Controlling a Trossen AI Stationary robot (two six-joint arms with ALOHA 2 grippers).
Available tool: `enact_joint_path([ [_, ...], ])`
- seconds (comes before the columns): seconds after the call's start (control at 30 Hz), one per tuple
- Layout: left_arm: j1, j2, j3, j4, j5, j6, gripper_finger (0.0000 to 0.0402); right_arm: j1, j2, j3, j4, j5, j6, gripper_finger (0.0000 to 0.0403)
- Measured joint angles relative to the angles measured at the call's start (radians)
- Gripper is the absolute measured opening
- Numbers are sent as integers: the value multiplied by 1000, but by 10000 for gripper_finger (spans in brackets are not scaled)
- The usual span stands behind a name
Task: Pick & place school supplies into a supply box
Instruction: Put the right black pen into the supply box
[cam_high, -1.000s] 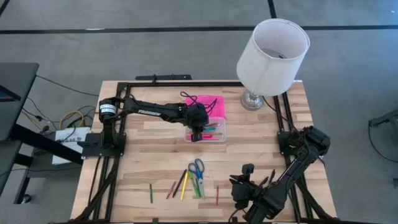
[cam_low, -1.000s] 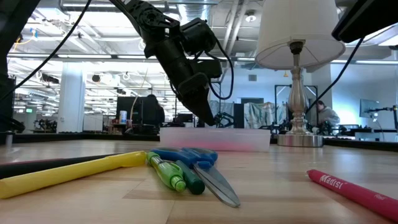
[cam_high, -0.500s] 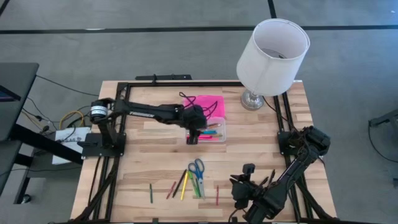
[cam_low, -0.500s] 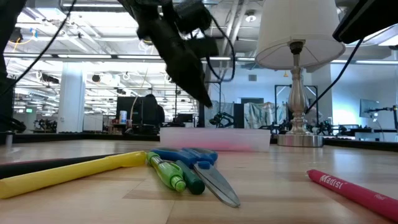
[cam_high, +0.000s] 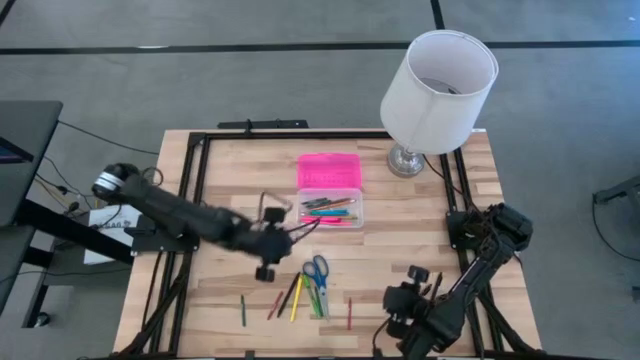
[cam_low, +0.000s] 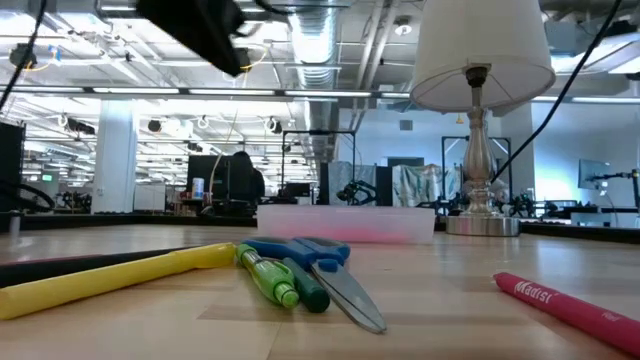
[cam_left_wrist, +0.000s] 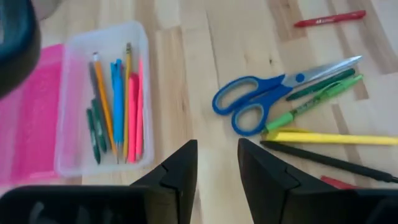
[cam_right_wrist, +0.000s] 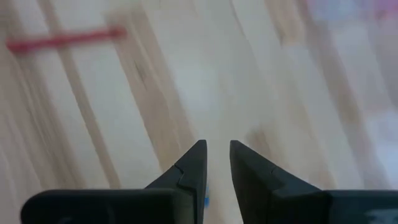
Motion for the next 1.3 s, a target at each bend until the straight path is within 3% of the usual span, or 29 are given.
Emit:
enact_joint_path([
  [0.23,-212,-79,-178,18,-234,-254,109,29,0,0,-128,-215,124,63],
  [0.37,-275,-79,-246,64,-283,-329,109,53,0,0,-170,-364,156,63],
  [0.47,-304,-79,-278,122,-309,-369,109,72,0,0,-198,-415,162,63],
  [0.73,-412,-77,-290,258,-445,-368,109,143,0,-25,-245,-418,-94,63],
  [0.97,-492,-77,-290,339,-575,-346,109,165,0,-195,-54,-464,-162,63],
  [1.1,-537,-76,-290,345,-661,-352,109,165,0,-263,-17,-445,-182,63],
  [1.3,-598,-45,-290,345,-765,-382,109,161,0,-347,67,-516,-229,63],
])
